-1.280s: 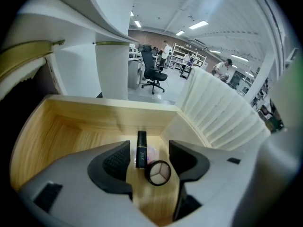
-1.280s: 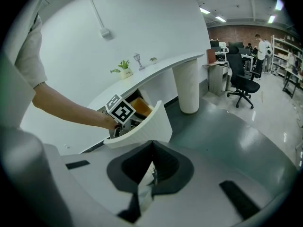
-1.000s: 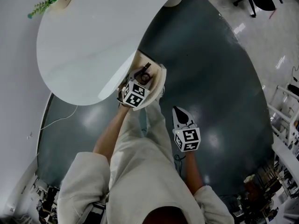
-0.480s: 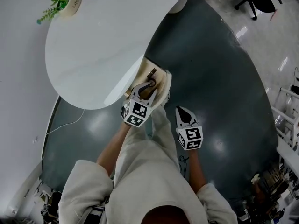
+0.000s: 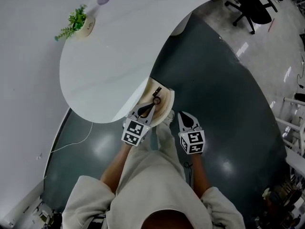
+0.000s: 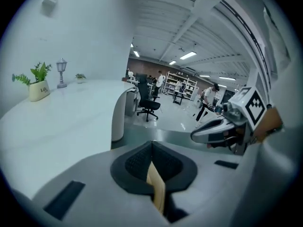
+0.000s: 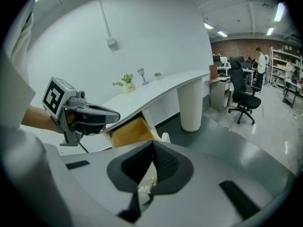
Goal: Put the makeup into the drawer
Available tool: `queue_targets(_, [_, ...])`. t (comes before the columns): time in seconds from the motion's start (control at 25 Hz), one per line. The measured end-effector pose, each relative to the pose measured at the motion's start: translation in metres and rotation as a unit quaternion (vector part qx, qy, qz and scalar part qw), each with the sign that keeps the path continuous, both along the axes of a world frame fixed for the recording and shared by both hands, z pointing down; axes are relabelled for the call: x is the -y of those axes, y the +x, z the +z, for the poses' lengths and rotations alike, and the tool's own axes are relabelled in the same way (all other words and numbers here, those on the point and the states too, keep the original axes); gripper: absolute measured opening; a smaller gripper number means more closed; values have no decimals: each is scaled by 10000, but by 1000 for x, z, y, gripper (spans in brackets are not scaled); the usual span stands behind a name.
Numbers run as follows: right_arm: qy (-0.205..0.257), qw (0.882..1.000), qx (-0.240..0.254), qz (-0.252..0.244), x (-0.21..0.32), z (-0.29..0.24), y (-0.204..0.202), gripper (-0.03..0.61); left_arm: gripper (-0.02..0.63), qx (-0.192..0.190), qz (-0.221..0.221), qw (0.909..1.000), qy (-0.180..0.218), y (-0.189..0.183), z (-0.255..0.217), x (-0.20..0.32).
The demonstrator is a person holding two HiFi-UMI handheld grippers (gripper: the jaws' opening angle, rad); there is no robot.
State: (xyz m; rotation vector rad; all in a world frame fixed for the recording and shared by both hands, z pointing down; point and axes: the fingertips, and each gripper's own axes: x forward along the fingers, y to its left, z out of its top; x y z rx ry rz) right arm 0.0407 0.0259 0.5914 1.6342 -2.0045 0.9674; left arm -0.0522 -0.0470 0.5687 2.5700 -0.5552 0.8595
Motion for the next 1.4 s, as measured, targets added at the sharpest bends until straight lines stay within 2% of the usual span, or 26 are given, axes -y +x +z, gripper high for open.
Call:
queue_targets(0.4, [874,9953,-397,142,46,-90,25,-3,11,-531,-237,9969,523,1,-107,47])
queue_targets(0.64, [1413,9877,-568,339,66,-139,45,-3,11,-786,-275,9916,985,12,-162,78])
queue_targets(0.8, [1643,9831,-684,435,70,-171,56,-3,11,-922,-292,9886,1153,19,-194,87])
queue_targets(1.04, [1860,9771,-885,528,71,-202,74,-3,11,-1069,-315,9855,1282,28,-215,92])
queue_targets(1.4, [2064,9705,-1068,637,81,-230,91,-3,11,-1096,-312,9849,1302,32,-219,96])
